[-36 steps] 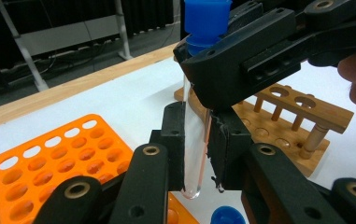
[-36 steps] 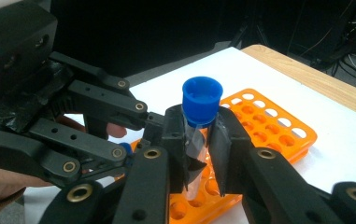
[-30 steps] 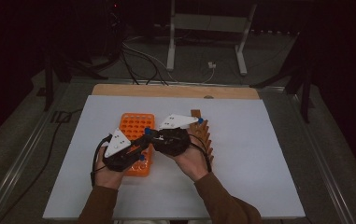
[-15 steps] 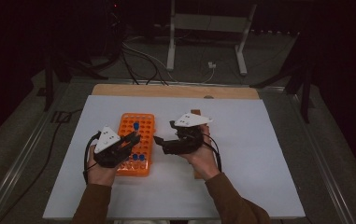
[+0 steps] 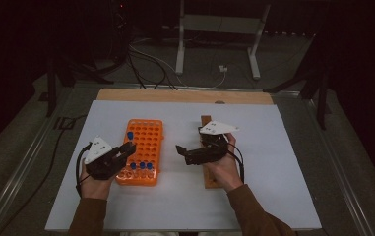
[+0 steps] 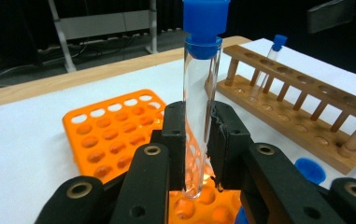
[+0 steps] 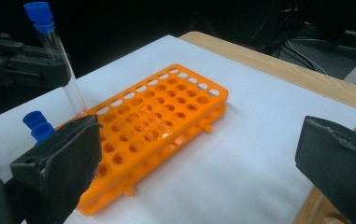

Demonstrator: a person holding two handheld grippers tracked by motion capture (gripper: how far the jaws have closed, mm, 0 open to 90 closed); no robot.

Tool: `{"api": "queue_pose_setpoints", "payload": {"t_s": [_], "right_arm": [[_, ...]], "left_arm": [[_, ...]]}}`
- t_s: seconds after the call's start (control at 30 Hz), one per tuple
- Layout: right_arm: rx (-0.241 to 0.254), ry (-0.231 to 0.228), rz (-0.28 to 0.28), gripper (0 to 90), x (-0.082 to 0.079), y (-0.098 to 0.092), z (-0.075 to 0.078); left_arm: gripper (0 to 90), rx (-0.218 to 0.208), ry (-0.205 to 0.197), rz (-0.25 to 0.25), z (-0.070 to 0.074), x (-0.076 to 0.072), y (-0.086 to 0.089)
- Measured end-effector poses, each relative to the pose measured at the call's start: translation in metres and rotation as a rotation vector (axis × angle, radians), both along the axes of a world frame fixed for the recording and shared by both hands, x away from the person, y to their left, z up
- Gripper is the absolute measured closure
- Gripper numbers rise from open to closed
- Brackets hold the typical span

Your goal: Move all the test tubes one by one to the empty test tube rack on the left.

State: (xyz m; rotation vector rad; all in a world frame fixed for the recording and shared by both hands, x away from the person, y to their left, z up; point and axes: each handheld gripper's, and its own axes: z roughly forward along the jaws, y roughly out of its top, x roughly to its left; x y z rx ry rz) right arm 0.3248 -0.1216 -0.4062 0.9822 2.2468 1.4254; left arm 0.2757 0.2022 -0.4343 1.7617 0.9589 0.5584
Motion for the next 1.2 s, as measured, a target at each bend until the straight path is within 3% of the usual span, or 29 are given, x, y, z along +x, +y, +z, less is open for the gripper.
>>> {"api": "queue_pose_setpoints", "payload": {"t_s": [0.23, 0.63, 0.77, 1.2], "right_arm": [[-0.005, -0.006, -0.015, 0.0, -0.001, -0.014, -0.002], [0.002, 0.007, -0.029, 0.0, -0.004, -0.032, -0.012], [0.007, 0.001, -0.032, 0.0, -0.004, -0.037, -0.012], [0.013, 0.005, -0.034, 0.0, -0.006, -0.039, -0.015]], "left_arm": [[78.3, -0.017, 0.020, 0.008, -0.007, -0.004, 0.011], [78.3, 0.002, 0.049, 0.001, -0.020, -0.012, 0.019], [78.3, -0.009, 0.061, -0.001, -0.025, -0.014, 0.022], [78.2, -0.022, 0.079, -0.026, -0.034, -0.025, 0.024]]}}
